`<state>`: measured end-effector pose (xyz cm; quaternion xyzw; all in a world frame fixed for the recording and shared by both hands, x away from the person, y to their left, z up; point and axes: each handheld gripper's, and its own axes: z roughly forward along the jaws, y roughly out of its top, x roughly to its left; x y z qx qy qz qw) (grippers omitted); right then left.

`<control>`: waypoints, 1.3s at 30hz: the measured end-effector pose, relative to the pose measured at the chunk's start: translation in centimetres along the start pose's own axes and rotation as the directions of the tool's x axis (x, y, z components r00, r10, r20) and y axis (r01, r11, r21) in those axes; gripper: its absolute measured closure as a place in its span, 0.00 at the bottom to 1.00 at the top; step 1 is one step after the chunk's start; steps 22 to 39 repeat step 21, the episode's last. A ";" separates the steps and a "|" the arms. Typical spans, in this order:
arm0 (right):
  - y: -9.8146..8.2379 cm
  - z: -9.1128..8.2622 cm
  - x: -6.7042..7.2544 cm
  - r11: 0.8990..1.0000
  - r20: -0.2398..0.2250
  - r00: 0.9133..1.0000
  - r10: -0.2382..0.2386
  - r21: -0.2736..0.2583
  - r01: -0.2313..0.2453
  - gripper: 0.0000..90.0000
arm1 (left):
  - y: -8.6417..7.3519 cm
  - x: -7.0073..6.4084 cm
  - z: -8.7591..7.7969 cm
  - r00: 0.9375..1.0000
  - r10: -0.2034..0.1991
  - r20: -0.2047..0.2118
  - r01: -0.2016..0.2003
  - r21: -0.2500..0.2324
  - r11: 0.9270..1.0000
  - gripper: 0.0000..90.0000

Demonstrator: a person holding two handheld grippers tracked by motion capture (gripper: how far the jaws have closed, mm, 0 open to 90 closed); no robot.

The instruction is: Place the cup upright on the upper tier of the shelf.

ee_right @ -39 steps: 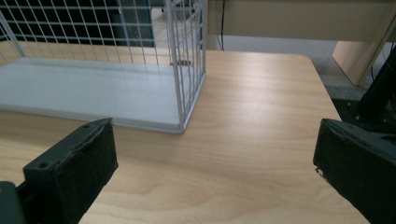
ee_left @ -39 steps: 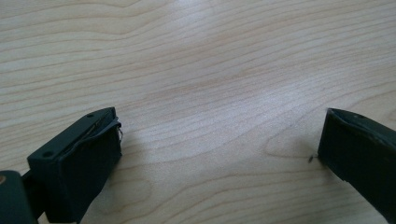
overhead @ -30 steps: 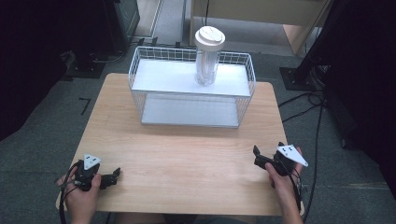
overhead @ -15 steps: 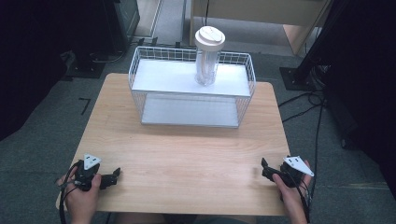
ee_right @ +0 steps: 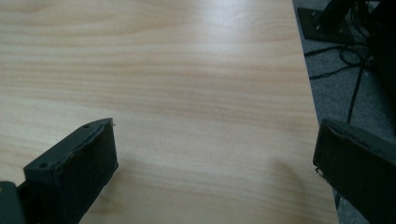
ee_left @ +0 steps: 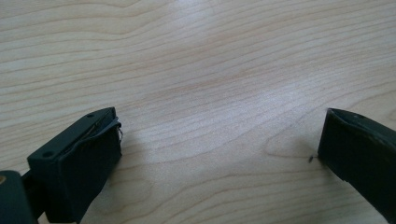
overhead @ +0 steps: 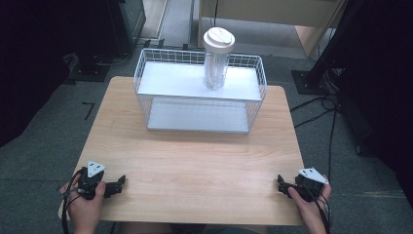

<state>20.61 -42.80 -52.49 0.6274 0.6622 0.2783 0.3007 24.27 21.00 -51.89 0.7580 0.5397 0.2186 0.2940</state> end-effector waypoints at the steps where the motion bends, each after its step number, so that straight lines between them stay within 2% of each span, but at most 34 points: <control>1: 0.0 0.0 0.0 1.000 0.000 1.000 0.000 0.000 0.000 0.00 | 0.0 0.0 0.0 1.000 0.000 0.000 0.000 0.000 1.000 0.00; 4: -0.1 0.0 0.0 0.999 -0.026 1.000 0.000 0.032 0.001 0.00 | 0.0 0.0 0.0 1.000 0.000 0.000 0.000 0.000 1.000 0.00; 8: -0.3 -0.1 -0.2 0.998 -0.067 0.997 0.040 0.055 -0.036 0.00 | 0.0 0.0 0.0 1.000 0.000 0.000 0.000 0.000 1.000 0.00; 13: -0.5 -0.3 -0.1 0.998 -0.083 0.996 0.024 0.055 -0.019 0.00 | 0.0 0.0 0.0 1.000 0.000 0.000 0.000 0.000 1.000 0.00; 18: -0.5 -0.3 -0.1 0.998 -0.084 0.996 0.022 0.054 -0.017 0.00 | 0.0 0.0 0.0 1.000 0.001 0.000 -0.001 0.000 1.000 0.00; 21: -0.5 -0.3 0.1 0.998 -0.069 0.997 0.032 0.055 -0.028 0.00 | 0.0 0.0 0.0 1.000 0.001 0.000 -0.001 0.001 1.000 0.00; 39: -0.5 -0.3 0.1 0.998 -0.069 0.997 0.032 0.055 -0.028 0.00 | 0.0 0.0 0.0 1.000 0.001 0.000 -0.001 0.001 1.000 0.00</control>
